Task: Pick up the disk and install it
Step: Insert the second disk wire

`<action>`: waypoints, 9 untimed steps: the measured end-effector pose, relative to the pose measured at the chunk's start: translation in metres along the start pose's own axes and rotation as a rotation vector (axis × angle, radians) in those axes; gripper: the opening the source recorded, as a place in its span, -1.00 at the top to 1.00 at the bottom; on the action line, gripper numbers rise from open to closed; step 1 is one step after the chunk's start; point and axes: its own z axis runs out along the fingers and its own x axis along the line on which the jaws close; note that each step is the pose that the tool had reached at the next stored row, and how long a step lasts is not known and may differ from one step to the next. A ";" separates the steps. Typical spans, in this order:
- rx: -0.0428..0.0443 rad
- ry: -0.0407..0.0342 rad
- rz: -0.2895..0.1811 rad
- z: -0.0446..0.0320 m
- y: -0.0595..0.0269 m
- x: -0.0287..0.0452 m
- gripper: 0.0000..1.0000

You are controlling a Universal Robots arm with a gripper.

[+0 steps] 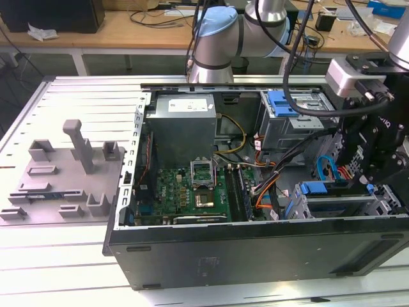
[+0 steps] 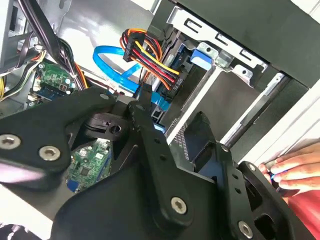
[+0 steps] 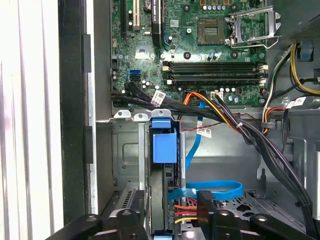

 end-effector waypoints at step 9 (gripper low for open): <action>0.0028 0.0182 0.000 -0.0078 0.0370 -0.0081 -0.07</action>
